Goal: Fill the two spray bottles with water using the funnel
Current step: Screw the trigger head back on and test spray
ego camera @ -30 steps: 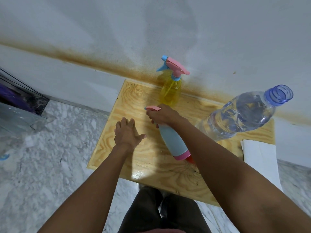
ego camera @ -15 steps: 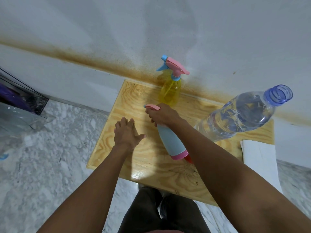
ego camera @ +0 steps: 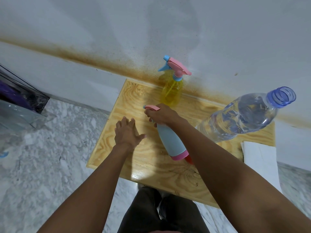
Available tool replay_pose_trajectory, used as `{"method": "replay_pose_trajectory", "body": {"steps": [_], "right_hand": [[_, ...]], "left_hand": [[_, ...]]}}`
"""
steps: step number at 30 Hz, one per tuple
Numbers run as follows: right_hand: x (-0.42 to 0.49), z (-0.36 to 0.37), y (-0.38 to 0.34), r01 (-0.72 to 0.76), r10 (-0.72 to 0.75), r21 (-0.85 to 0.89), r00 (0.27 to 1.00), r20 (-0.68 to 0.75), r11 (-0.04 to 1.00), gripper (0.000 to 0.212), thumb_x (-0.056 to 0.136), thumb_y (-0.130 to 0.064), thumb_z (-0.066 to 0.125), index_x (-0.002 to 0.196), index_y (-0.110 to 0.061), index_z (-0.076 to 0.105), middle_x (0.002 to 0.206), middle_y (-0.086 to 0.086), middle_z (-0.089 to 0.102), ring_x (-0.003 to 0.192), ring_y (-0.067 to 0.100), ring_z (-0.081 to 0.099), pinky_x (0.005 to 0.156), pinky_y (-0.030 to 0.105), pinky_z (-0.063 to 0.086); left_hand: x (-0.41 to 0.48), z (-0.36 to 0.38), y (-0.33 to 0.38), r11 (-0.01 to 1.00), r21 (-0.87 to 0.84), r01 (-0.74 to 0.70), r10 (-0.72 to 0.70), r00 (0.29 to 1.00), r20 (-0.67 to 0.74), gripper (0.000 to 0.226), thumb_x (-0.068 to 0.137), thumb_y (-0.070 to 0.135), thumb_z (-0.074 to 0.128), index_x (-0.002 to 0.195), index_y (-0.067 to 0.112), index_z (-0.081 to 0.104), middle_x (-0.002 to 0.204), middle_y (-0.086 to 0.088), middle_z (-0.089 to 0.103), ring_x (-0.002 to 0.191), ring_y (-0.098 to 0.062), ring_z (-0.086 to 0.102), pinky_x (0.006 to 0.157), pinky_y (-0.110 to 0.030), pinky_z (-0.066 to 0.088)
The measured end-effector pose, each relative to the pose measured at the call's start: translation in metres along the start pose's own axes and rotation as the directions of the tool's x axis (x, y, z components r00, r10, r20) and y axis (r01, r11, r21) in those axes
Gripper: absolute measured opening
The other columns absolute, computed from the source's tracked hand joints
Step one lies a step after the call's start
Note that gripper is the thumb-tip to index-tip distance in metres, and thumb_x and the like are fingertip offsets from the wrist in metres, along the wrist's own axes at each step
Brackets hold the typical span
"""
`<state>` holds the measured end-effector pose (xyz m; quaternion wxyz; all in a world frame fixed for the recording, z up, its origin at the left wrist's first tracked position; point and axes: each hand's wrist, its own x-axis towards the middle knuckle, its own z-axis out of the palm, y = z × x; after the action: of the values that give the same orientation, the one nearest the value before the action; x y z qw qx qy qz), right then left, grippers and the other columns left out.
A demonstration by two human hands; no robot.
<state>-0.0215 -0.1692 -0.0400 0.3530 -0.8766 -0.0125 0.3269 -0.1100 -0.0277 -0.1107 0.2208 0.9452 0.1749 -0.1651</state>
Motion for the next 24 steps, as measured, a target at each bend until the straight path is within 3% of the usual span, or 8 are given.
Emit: {"method": "replay_pose_trajectory", "body": {"steps": [6, 10, 14, 24], "right_hand": [[-0.0029, -0.001, 0.0007, -0.014, 0.016, 0.033, 0.998, -0.055, 0.999, 0.03, 0.085, -0.047, 0.056, 0.074, -0.022, 0.069, 0.072, 0.001, 0.077, 0.072, 0.02, 0.075, 0.088, 0.043, 0.058], [-0.0022, -0.0025, 0.0008, -0.011, 0.012, 0.003, 1.0, -0.029, 1.0, 0.033, 0.085, -0.049, 0.055, 0.083, -0.021, 0.071, 0.077, -0.002, 0.077, 0.071, 0.017, 0.074, 0.089, 0.042, 0.057], [-0.0029, -0.0015, 0.0017, -0.014, 0.016, 0.031, 0.999, -0.045, 0.999, 0.032, 0.083, -0.05, 0.057, 0.077, -0.022, 0.07, 0.07, -0.002, 0.076, 0.069, 0.018, 0.074, 0.088, 0.043, 0.058], [-0.0048, -0.0008, 0.0021, 0.01, -0.01, 0.018, 1.0, -0.019, 1.0, 0.029, 0.086, -0.048, 0.055, 0.08, -0.024, 0.07, 0.076, -0.002, 0.077, 0.068, 0.017, 0.074, 0.089, 0.041, 0.057]], "left_hand": [[0.0011, 0.0011, -0.0009, 1.0, 0.003, 0.003, -0.003, 1.0, 0.002, 0.091, 0.074, 0.061, 0.074, 0.147, 0.02, 0.037, 0.157, -0.008, 0.021, 0.141, -0.031, 0.018, 0.112, -0.048, 0.034], [0.0013, 0.0014, -0.0013, 1.0, 0.003, 0.001, -0.001, 1.0, 0.004, 0.091, 0.074, 0.061, 0.074, 0.147, 0.02, 0.037, 0.157, -0.009, 0.021, 0.141, -0.031, 0.018, 0.112, -0.046, 0.033], [0.0022, 0.0015, -0.0011, 1.0, 0.012, 0.004, -0.004, 1.0, 0.008, 0.093, 0.074, 0.061, 0.074, 0.148, 0.02, 0.036, 0.158, -0.009, 0.02, 0.142, -0.032, 0.018, 0.113, -0.047, 0.033], [0.0028, 0.0024, -0.0017, 1.0, 0.016, 0.004, -0.004, 1.0, 0.006, 0.094, 0.075, 0.062, 0.073, 0.149, 0.02, 0.034, 0.158, -0.01, 0.02, 0.142, -0.031, 0.018, 0.112, -0.047, 0.033]]}}
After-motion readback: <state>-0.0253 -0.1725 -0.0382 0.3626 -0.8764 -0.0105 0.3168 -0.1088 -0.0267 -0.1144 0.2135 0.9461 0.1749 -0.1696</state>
